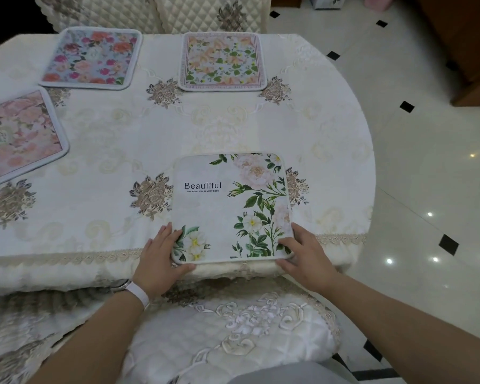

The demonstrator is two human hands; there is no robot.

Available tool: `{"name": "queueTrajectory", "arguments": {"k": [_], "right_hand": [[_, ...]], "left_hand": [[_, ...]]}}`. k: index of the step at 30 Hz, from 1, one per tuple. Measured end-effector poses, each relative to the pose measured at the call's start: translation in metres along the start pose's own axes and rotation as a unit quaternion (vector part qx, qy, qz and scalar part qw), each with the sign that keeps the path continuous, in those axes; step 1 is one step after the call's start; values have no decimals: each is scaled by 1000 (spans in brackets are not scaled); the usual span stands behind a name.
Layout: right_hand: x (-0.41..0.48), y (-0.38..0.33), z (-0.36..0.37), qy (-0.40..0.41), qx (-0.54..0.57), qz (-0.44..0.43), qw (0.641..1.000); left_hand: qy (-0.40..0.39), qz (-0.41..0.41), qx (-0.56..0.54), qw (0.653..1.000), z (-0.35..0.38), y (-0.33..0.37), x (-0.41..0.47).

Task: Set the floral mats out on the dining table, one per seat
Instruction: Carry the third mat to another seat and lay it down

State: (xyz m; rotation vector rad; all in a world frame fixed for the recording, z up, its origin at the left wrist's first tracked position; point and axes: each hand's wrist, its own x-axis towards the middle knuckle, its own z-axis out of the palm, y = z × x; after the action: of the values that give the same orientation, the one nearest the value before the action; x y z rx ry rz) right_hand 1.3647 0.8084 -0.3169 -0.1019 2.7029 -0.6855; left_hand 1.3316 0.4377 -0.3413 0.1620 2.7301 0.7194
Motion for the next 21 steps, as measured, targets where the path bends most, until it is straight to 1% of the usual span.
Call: {"name": "queueTrajectory", "arguments": {"k": [3,9,12,18,21], "right_hand": [[0,-1,-2,-9,0,0,1000],[2,-6,2,3,5,3,1000],[4,-3,3,-6,6,11,1000],[7,2,4,-17,-40,4,999],[5,-4,1,-17,-43,9,999]], "left_hand": [[1,1,-6,1000,1,0,0],[5,-9,-35,999,0,-3,-2],[12,-19,-47,999,-1,-1,-2],[3,-15,-8,1000,-3,2,-6],[9,-12,24,1000,-5,7,-10]]}}
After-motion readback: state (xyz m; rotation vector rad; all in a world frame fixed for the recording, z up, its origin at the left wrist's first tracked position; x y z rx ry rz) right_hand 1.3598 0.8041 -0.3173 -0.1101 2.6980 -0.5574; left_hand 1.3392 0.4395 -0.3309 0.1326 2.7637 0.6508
